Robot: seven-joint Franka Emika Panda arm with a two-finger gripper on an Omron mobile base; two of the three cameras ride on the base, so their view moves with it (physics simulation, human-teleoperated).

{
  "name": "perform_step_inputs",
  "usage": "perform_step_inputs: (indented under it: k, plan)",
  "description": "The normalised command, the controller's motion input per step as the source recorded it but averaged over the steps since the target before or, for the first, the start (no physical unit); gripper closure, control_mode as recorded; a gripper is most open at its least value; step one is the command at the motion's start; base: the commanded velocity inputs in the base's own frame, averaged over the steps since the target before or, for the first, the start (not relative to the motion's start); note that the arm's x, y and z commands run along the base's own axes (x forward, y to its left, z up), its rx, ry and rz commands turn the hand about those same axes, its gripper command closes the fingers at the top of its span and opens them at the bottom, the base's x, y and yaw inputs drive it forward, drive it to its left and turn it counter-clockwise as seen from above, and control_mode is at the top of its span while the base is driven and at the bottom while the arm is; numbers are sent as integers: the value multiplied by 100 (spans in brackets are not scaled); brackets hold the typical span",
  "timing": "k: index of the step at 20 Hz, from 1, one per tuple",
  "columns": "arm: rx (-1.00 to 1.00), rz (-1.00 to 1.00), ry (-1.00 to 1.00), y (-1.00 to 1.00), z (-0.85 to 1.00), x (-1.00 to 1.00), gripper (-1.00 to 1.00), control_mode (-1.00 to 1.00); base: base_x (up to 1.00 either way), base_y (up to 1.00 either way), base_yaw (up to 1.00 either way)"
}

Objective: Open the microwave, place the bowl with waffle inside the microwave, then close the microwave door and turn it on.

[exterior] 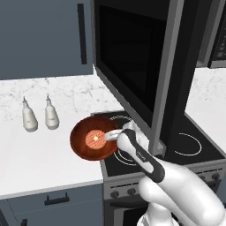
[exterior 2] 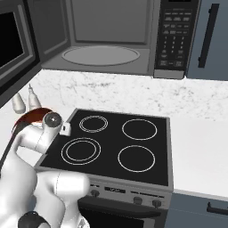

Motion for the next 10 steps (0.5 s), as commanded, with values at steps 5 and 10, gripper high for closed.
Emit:
perform_step_inputs:
  k: [5,10]
  plan:
    - [0,-35,4,-100,75,-14,100,-100,0,0,0]
    - [1,-38,13,-100,67,-12,100,-100,0,0,0]
